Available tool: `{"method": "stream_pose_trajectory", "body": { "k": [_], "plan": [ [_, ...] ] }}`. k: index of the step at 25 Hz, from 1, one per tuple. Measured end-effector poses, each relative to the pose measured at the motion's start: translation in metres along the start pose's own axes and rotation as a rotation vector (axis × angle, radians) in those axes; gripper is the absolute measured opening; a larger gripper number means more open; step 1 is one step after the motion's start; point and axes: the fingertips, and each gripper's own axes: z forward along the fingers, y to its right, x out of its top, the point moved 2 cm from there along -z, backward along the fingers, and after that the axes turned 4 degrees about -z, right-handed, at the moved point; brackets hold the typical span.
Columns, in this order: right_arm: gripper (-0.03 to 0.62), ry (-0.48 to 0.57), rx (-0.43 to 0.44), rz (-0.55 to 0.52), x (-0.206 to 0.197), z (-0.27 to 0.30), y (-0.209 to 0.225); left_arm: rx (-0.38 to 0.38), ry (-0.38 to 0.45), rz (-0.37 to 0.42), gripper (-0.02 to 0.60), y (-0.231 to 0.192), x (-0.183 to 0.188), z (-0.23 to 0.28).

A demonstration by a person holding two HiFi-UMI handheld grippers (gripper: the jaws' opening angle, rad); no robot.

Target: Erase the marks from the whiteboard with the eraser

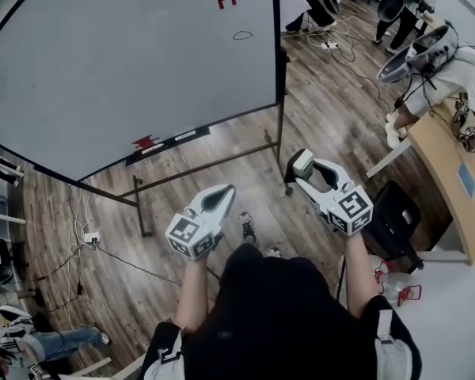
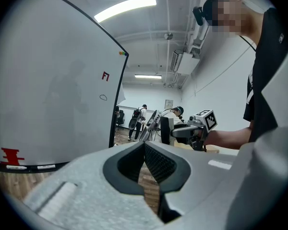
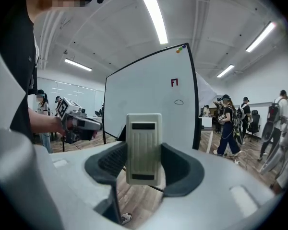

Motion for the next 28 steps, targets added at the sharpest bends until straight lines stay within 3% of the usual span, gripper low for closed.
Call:
{"method": "stream_pose_trajectory", "body": {
  "k": [13,28],
  "plan": [
    [0.23,-0.026,-0.05,0.015,0.005,0.055,0.057,-0.074,0.004,-0.01,0.011,-0.062,0.01,0.059],
    [0.23,-0.047,-0.072,-0.018,0.018,0.149,0.12,-0.096,-0.028,-0.05,0.011,-0.161,0.028,0.123]
  ]
}}
